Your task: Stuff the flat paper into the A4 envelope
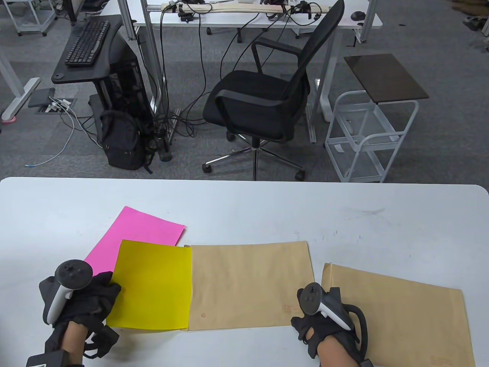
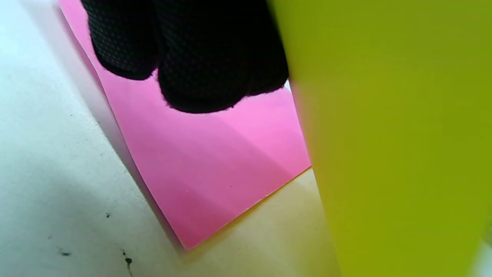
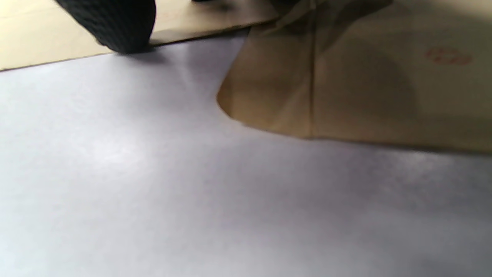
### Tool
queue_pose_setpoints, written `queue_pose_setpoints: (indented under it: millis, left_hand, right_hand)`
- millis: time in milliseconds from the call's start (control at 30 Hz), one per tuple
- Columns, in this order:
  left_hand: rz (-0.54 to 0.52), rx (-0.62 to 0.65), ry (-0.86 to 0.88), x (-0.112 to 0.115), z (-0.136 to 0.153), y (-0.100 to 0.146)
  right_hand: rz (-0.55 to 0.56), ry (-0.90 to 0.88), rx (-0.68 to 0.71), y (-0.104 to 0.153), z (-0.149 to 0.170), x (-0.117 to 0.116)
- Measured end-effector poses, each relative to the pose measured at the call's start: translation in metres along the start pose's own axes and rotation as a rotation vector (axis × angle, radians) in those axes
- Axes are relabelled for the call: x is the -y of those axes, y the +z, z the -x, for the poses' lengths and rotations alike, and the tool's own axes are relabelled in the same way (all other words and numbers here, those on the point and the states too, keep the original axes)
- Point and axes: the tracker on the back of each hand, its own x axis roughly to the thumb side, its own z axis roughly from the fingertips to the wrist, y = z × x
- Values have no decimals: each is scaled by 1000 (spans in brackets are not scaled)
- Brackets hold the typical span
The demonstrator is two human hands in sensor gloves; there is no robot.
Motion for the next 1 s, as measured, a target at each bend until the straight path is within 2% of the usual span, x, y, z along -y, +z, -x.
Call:
queue_pose_setpoints:
  millis: [633, 1000]
  left_hand:
    - [35, 46, -33, 31, -25, -6]
    - [19, 55, -78, 44, -36, -6]
  right_hand:
    - [5, 7, 12, 0, -1, 0]
    - [5, 11, 12, 0, -2, 0]
